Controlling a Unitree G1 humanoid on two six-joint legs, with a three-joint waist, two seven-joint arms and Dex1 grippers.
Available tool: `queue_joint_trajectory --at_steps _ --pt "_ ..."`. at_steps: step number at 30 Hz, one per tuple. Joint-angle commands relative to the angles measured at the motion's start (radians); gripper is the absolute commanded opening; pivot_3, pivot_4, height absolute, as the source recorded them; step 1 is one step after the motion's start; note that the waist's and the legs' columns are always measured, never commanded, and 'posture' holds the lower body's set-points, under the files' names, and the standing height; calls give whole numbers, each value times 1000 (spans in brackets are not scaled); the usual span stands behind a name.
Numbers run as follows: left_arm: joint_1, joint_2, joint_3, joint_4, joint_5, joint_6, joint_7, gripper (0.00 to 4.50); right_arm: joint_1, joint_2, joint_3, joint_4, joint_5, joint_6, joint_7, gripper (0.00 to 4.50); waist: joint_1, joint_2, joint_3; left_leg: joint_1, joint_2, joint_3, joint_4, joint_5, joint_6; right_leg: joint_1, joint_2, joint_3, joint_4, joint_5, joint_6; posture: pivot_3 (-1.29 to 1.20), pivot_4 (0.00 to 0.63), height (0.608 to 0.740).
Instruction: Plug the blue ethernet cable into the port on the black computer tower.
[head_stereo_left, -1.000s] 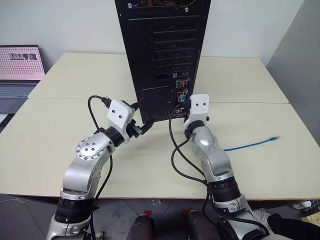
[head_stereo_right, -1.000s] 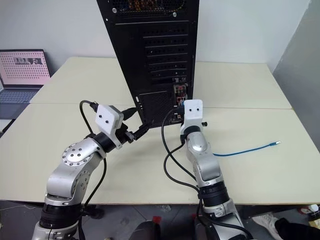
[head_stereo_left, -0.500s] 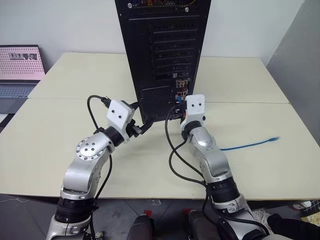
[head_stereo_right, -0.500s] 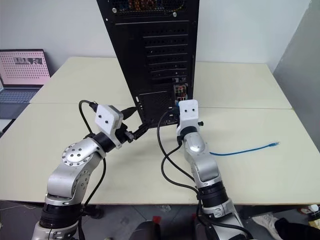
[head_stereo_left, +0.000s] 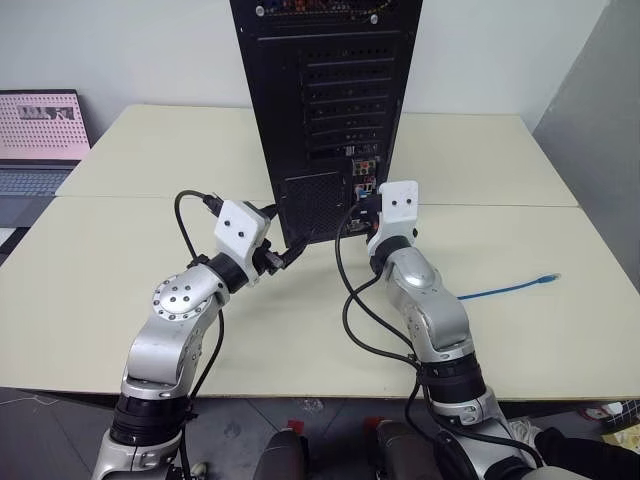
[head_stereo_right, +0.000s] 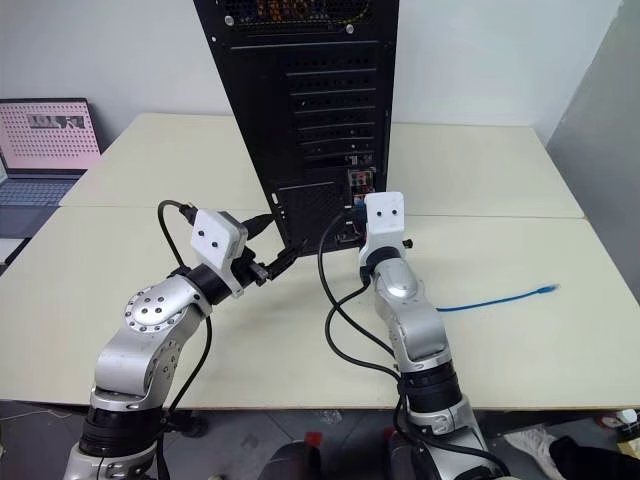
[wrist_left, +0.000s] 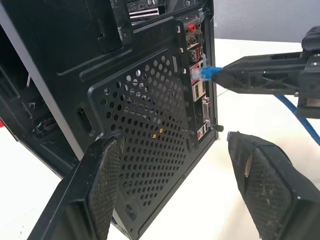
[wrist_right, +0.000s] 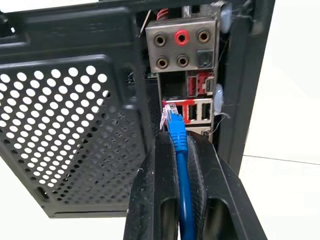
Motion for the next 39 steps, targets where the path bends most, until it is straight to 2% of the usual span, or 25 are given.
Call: queue_joint_trajectory --at_steps 1,21,39 --pt "-10 8 0 -16 3 -27 -6 3475 -25 16 -1 -50 -5 -1 -6 0 0 0 0 0 0 0 0 0 0 0 0 0 0 0 0 0 150 740" --pt "-11 4 0 -18 6 -25 -8 3475 -34 32 -8 33 -14 -57 -31 0 0 0 0 0 0 0 0 0 0 0 0 0 0 0 0 0 150 740" --pt "-12 3 -1 -21 10 -28 -10 3475 -72 28 -16 15 -9 -63 -32 0 0 0 0 -1 0 0 0 0 0 -1 0 0 0 0 0 0 150 740"
